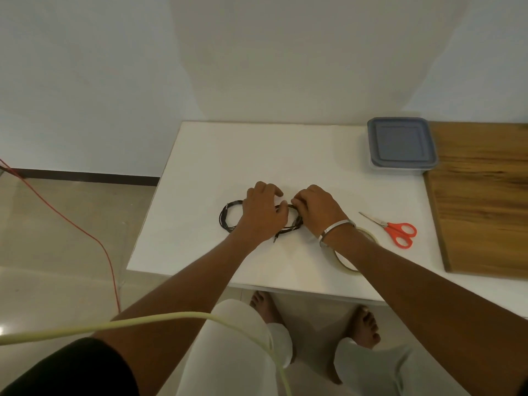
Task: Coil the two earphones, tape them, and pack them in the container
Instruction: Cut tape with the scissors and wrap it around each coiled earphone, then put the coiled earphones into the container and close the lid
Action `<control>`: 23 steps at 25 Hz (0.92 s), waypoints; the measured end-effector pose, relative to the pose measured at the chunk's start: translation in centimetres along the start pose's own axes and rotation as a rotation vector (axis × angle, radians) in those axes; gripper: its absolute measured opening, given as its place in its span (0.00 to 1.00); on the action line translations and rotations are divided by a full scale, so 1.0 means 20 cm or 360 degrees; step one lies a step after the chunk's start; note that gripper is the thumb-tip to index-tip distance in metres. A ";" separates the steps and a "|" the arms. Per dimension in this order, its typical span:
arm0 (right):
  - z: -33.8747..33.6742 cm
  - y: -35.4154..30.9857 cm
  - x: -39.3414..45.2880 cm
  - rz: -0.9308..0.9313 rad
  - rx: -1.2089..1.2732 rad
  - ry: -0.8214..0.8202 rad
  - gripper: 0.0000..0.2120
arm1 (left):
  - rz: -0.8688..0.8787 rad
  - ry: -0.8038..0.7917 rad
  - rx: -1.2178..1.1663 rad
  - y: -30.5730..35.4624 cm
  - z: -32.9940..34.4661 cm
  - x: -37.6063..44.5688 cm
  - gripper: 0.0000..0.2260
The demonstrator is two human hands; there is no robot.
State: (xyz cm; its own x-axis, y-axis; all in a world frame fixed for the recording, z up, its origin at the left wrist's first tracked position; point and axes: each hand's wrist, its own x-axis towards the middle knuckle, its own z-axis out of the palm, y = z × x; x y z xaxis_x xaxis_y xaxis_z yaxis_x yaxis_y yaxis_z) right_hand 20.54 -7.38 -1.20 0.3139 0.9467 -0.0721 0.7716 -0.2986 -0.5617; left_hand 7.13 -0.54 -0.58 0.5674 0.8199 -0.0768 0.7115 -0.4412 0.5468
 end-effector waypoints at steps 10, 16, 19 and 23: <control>-0.47 0.26 -0.03 0.0055 -0.0546 0.0701 0.13 | 0.0186 0.0020 -0.0120 0.43 0.05 0.15 0.19; -0.68 0.54 -0.02 0.0587 -0.0656 0.0770 0.19 | 0.0019 -0.0140 -0.0417 0.67 0.15 0.29 0.21; -0.71 0.64 -0.01 0.0700 -0.0445 0.0679 0.20 | -0.0057 -0.0176 -0.0479 0.73 0.20 0.35 0.23; -0.70 0.68 0.00 0.0632 -0.0254 0.0483 0.16 | -0.0091 -0.0285 -0.0609 0.74 0.26 0.41 0.25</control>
State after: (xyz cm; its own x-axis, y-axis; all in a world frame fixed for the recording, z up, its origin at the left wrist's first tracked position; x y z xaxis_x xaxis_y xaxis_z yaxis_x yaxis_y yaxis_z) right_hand 38.81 -13.11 2.68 0.7275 0.6861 0.0015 0.6277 -0.6647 -0.4052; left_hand 24.49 -2.17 2.61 0.6187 0.7478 -0.2410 0.5577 -0.2020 0.8051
